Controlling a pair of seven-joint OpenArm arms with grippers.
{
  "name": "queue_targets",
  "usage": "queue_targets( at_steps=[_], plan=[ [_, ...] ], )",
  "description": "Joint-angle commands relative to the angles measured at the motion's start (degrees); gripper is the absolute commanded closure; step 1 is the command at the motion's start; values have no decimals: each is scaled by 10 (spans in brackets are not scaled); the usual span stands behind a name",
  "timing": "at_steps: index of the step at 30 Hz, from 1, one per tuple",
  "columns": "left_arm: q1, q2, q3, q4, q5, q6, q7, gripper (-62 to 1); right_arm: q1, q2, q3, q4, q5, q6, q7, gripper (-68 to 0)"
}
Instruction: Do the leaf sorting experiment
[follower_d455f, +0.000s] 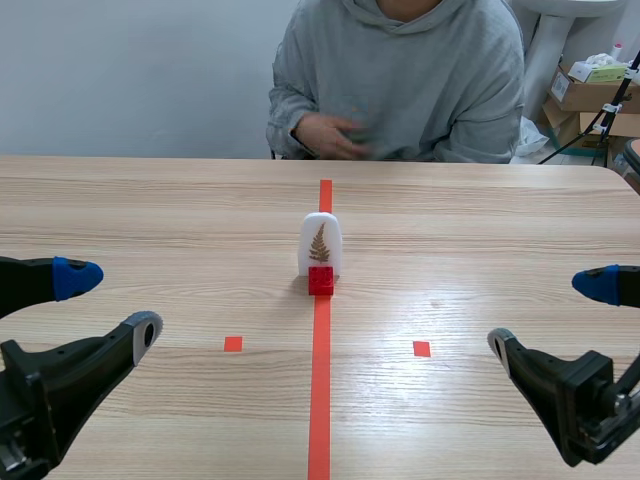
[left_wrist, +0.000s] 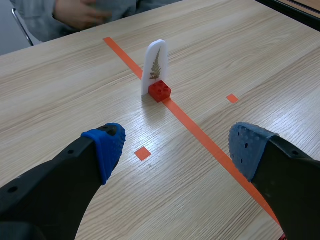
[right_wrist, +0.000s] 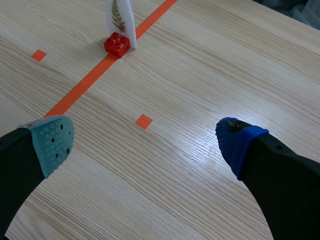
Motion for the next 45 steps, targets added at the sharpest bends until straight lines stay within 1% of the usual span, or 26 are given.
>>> queue_targets(
  at_steps=[1,36,42,45],
  plan=[
    [-2,3,-2,12,-5,-2,-9,-454,3,0,4,9,4,0,7,-578],
    [-2,3,-2,12,-5,-2,-9,-454,3,0,4,9,2,0,4,-578],
    [-2,3,-2,12,-5,-2,-9,-454,12,0,4,9,-20,-2,-9,-578],
    [-2,3,-2,12,-5,-2,-9,-454,41,0,4,7,-35,-2,-45,-578]
  ],
)
